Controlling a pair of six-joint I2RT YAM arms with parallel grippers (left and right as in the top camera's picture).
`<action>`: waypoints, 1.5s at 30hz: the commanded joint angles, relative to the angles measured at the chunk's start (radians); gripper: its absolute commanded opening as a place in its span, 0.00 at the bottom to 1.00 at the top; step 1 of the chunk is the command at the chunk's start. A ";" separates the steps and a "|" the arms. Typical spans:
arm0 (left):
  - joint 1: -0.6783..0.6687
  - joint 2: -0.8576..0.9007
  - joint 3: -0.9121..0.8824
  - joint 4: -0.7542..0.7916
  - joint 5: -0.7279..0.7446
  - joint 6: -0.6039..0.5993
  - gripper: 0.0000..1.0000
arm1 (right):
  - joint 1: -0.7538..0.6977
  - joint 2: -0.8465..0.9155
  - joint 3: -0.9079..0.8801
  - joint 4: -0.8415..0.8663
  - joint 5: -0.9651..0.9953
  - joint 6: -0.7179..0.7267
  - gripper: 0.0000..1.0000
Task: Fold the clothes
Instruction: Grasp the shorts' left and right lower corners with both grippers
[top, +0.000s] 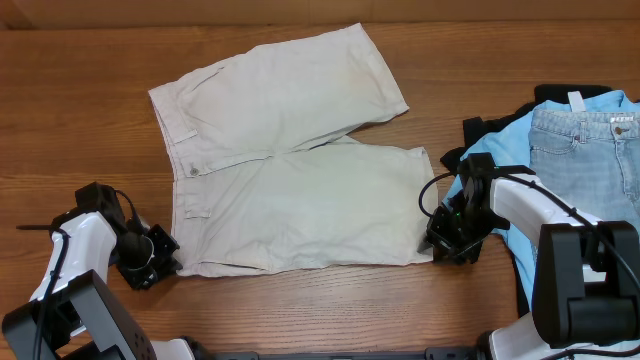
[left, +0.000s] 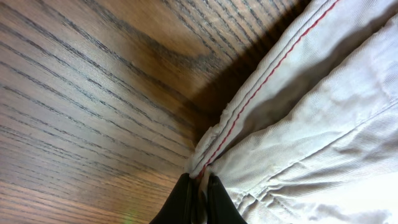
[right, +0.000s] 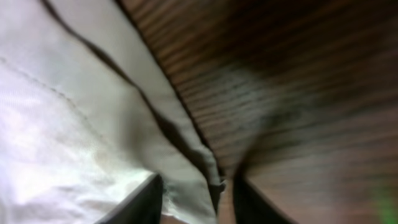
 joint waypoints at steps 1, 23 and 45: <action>-0.007 0.006 0.015 -0.003 -0.017 0.019 0.05 | 0.003 -0.021 -0.003 0.002 0.039 0.017 0.22; -0.007 -0.018 0.103 -0.100 -0.018 0.031 0.05 | 0.007 -0.095 -0.019 -0.035 0.025 0.025 0.72; -0.007 -0.018 0.103 -0.101 -0.021 0.053 0.04 | 0.004 -0.095 -0.138 0.157 0.011 0.017 0.11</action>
